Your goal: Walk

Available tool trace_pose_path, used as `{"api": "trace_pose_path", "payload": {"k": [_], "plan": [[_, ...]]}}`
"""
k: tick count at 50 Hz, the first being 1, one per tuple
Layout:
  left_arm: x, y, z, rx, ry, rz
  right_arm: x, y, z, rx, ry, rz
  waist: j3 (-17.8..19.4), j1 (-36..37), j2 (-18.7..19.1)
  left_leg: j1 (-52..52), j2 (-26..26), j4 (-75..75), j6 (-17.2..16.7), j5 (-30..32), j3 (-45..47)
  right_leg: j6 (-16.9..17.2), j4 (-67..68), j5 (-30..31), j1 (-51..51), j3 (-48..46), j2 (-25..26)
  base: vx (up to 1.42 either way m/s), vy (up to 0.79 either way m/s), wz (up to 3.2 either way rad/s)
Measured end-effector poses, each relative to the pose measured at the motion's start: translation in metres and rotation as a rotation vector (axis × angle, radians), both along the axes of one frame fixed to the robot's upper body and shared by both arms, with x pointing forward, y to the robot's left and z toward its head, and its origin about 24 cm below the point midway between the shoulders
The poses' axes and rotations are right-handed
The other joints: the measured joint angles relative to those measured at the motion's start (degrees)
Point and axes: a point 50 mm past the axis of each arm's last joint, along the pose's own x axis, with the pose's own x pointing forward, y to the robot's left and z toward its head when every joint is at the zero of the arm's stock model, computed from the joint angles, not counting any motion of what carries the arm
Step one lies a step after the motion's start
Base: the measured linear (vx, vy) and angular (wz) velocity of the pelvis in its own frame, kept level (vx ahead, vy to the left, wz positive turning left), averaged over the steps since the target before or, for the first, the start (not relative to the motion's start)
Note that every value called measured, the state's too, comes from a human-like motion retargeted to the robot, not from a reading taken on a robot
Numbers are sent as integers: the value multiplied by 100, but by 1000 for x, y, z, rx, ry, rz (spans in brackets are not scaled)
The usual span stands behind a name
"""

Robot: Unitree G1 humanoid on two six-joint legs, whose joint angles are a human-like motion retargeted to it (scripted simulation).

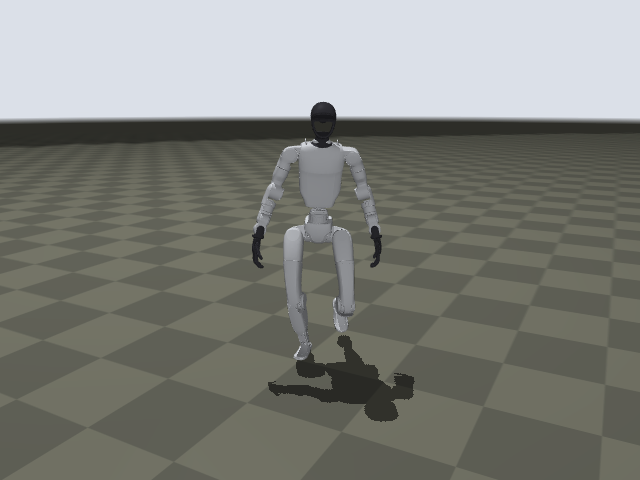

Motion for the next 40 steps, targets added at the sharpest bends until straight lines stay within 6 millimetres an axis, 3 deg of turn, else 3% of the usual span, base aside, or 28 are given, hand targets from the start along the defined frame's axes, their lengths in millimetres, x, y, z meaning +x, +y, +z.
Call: {"api": "trace_pose_path", "payload": {"k": [6, 15, 27, 40], "plan": [[-8, -4, -3, -51, 10, 48, -7, -11, 2, 13, 13, -54, 15, 313, -80, -1758, -218, 846, 353, -742, -102, 197, -541, 197, 296, 229, -3, 13, 1, -32], [-31, -9, -11, -128, 54, 146, -11, -20, 5, 32, 17, -74, 145, 528, -126, -3304, -427, 1065, 314, -825, -9, 387, -601, 166, 529, 491, -140, 13, 2, -24], [-41, -3, -9, -145, 37, 206, -13, -22, 6, 26, 24, -49, 260, 530, -82, -3775, -412, 778, 75, -599, 199, 473, -336, -78, 604, 608, -384, 12, 4, -7], [-17, 10, 5, -65, -93, 213, 5, -8, 7, 6, -27, 33, 339, 473, -49, -3761, -299, 73, 83, -634, 539, 513, 12, -350, 517, 553, -529, 12, 6, 10]]}}
